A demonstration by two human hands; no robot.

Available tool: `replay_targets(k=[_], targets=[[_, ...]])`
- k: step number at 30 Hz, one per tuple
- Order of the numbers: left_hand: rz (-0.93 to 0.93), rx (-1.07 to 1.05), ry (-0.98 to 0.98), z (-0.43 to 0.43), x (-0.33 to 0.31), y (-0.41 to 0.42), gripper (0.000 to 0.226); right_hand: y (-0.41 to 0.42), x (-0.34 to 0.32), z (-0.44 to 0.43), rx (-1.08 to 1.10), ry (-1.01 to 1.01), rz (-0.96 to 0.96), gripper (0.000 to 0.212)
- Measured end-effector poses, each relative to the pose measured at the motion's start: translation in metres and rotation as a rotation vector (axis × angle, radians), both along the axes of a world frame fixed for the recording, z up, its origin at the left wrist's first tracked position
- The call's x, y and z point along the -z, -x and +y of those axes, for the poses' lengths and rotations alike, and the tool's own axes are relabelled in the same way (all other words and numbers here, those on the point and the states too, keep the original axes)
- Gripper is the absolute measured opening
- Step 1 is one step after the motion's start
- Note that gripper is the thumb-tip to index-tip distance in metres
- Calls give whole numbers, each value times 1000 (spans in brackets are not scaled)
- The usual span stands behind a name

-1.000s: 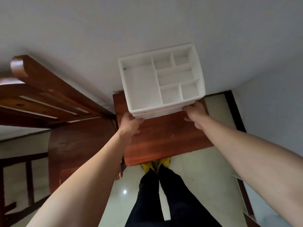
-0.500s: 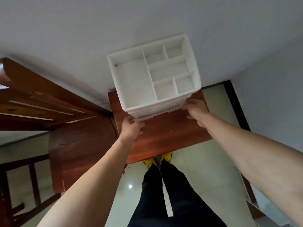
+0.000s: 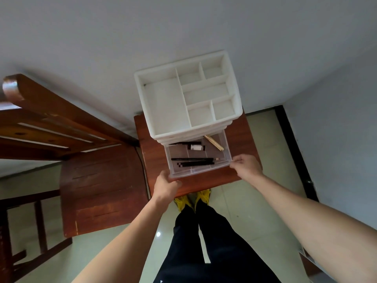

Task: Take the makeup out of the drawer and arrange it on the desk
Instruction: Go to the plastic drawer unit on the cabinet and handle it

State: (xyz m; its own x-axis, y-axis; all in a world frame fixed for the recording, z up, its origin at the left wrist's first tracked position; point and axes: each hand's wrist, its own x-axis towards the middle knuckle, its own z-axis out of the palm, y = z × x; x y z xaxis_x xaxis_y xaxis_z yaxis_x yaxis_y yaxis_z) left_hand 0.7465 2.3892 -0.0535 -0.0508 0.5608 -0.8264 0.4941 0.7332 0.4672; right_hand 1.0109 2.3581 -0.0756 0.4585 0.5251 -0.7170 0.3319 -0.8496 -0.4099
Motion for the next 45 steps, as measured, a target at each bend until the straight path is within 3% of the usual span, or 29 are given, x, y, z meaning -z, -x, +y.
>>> replay_targets(k=[4,8,11,14,21,27,34,39,45], targets=[[35,14,4,1,3,0,59,0,-9,4,-172,-8,-126,39],[43,23,15,2,3,4,56,9,-25,19,-415,-238,-358,35],[45,30,21,1,4,8,55,26,-30,38,-618,-299,-318,29],[23,22,26,-3,5,12,56,42,-19,58,-811,-236,-324,46],[-4,-3,1,-7,12,20,52,62,16,80,-939,-25,-416,57],[1,14,-4,-5,14,27,36,70,25,79,-1014,-14,-419,46],[32,33,10,-6,8,40,39,80,5,85,-1115,-115,-373,31],[46,31,16,-10,9,55,43,101,8,86,-1284,-64,-372,58],[65,-24,39,-20,7,71,38,116,25,90,-1307,-43,-427,33]])
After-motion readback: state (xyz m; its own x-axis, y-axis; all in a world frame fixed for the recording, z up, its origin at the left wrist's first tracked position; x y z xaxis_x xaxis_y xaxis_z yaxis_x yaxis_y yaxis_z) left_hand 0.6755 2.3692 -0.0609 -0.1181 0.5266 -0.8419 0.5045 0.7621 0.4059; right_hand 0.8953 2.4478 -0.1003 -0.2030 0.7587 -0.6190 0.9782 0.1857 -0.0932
